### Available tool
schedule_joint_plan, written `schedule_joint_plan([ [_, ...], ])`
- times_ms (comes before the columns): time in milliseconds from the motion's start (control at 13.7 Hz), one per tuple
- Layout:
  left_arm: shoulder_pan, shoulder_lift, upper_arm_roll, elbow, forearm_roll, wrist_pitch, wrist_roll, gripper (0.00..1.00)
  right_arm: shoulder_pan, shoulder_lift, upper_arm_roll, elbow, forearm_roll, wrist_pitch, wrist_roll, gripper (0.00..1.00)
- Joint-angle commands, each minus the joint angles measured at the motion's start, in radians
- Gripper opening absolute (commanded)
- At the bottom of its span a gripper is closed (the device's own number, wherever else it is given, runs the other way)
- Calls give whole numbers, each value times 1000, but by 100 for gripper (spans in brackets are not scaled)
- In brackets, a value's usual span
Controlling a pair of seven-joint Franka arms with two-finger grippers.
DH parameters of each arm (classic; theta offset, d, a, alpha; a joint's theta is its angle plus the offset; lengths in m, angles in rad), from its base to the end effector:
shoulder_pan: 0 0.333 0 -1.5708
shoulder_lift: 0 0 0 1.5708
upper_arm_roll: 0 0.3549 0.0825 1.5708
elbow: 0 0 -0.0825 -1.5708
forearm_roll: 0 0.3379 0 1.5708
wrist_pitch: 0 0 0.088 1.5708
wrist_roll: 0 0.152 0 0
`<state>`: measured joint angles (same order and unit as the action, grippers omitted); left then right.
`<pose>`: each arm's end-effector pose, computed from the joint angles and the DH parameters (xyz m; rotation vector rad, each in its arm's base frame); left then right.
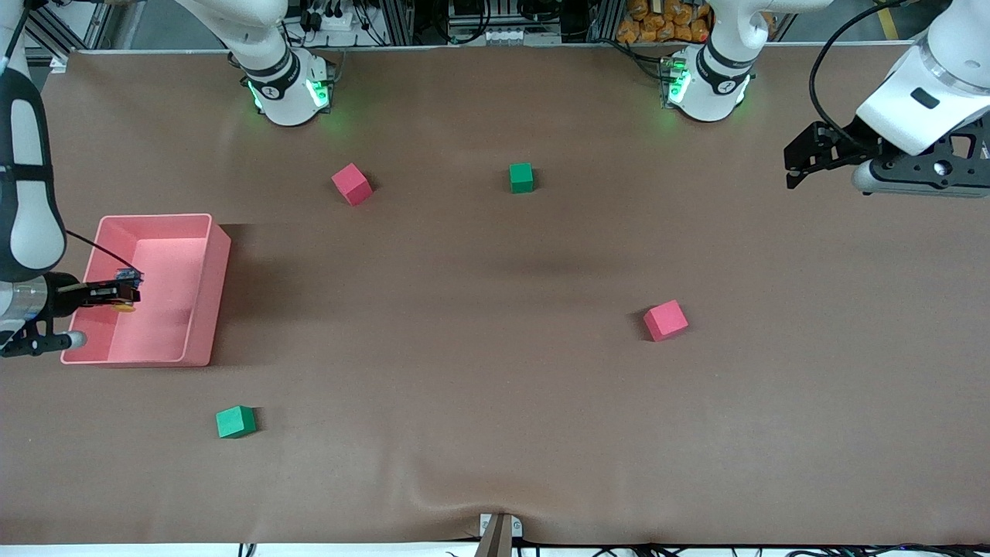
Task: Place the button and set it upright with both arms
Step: 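Carry the button to mid-table with the right gripper while the left gripper approaches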
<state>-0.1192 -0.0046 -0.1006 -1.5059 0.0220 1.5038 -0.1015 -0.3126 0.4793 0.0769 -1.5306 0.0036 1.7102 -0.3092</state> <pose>0.4893 -0.1059 0.6423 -3.1145 0.1821 -0.0094 0.5984 -0.1500 0.3704 -2.9925 -0.1035 0.4172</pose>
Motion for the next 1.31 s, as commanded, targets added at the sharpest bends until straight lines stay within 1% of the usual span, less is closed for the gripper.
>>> schedule_joint_plan([
  [0,-2,12,-8,4,-7,-10,6,100,146,10,-6,121,74,-107,227,0],
  [73,-2,17,-13,3,-7,-10,8,100,212,13,-6,138,97,-103,302,0],
  [146,-3,31,-16,4,-7,-10,8,100,272,24,-6,145,104,-89,361,0],
  [218,-3,34,-18,4,-5,-10,6,100,341,38,-5,176,110,-77,424,0],
  [364,-17,49,-21,3,-8,-10,-9,100,490,100,-5,255,114,-43,586,0],
  [437,-17,61,-22,0,-17,-10,-12,100,548,145,-2,282,131,-26,637,0],
  [510,-19,67,-25,-5,-19,-10,-12,100,614,177,-2,303,160,29,668,0],
  [655,-16,86,-44,-19,-20,-13,-12,100,688,225,-2,307,231,164,687,0],
  [728,-17,87,-45,-40,-30,-11,-13,100,728,251,-2,305,240,225,690,0],
  [946,-16,109,-45,-85,-71,-11,-14,100,851,343,-3,310,239,397,806,0],
  [1092,-17,126,-45,-105,-79,-11,-14,100,943,410,-9,316,231,514,851,0],
  [1238,-16,147,-56,-122,-100,-4,-14,100,1010,462,-34,316,217,583,877,0],
])
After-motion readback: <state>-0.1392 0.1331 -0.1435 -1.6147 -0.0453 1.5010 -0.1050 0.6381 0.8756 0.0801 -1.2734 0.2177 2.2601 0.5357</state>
